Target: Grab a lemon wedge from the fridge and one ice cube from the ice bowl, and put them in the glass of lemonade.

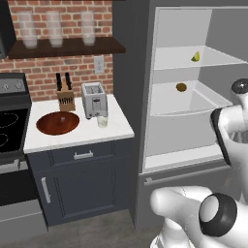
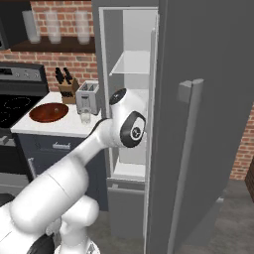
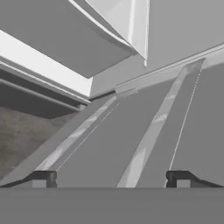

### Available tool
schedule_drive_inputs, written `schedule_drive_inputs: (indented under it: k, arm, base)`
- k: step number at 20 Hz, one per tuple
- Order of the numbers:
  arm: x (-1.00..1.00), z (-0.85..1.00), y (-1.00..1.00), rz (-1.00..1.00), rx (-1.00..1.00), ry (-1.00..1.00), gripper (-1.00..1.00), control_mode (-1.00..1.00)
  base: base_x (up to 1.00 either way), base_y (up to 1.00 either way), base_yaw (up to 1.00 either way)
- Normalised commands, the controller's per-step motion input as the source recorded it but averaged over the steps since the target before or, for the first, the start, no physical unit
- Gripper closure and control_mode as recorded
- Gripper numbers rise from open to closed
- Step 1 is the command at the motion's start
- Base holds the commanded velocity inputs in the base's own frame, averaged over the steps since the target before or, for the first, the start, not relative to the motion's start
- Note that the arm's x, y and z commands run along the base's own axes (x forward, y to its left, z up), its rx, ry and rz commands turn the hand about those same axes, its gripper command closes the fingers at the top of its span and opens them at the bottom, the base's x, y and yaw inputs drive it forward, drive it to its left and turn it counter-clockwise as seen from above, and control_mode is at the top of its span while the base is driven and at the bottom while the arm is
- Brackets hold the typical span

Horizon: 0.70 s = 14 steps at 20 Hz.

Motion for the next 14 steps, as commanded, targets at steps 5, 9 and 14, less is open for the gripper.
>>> schedule_drive_inputs:
  k: [5,9,14]
  arm:
    - [-0.4,0.01,-0.28,0.0,0.0,-0.03,-1.0,-1.0]
    - [-0.37,0.21,0.36,0.0,0.05,-0.06,-1.0,-1.0]
    - [-0.49,0.36,0.86,0.0,0.33,-0.28,-1.0,-1.0]
  base:
    - [0.0,0.0,0.0]
    - [0.0,0.0,0.0]
    - [0.0,0.0,0.0]
